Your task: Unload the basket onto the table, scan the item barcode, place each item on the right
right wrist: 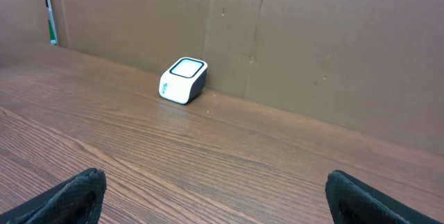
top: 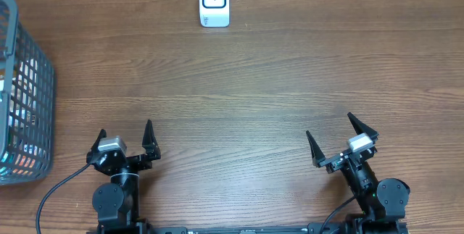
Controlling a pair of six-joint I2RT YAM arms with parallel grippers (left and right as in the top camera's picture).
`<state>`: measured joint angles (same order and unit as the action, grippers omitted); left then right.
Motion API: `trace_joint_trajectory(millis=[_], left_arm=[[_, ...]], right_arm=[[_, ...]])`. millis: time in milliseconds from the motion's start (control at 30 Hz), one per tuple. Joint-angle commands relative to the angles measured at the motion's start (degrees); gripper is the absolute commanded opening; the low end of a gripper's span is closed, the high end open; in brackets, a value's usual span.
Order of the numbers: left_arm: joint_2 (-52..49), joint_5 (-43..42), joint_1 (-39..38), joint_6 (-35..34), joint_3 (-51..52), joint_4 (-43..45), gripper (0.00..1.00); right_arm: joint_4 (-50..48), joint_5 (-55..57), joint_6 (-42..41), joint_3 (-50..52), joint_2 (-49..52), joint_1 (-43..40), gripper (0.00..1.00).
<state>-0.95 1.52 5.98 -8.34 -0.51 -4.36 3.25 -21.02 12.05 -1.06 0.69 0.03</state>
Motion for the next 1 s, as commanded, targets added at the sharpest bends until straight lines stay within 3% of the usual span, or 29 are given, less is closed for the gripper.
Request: trace_joint_trajectory(millis=[0, 233, 500, 600, 767, 800, 967], left_arm=[[0.68, -3.13, -0.37, 1.95, -0.39, 0.2, 1.0], [-1.73, -3.54, -0.37, 2.34, -9.79, -4.57, 1.0], [-20.24, -5.73, -0.37, 4.15, -30.56, -13.42, 1.0], [-31.71, -7.13, -0.37, 4.13, -42.91, -21.42, 1.0], [-52.72, -7.61, -0.39, 4.13, -69.96, -43.3, 1.0], [-59.25, -7.72, -0.39, 4.11, -79.67, -51.15, 1.0], [-69.94, -8.92, -0.39, 4.02, -93.85, -60.17, 1.0]], right_arm=[[-0.09, -0.09, -0.28, 0.61, -0.52, 0.07, 1.0], [-0.11, -0.09, -0.28, 0.61, -0.52, 0.07, 1.0], [-0.11, -0.09, -0.28, 0.61, -0.52, 0.07, 1.0], [-0.09, -0.09, -0.28, 0.61, -0.52, 0.07, 1.0], [-0.11, -0.09, -0.28, 0.61, -0.52, 0.07, 1.0], [-0.11, -0.09, -0.28, 0.61, -0.52, 0.07, 1.0], [-0.11, -0.09, -0.28, 0.61, -0.52, 0.07, 1.0]])
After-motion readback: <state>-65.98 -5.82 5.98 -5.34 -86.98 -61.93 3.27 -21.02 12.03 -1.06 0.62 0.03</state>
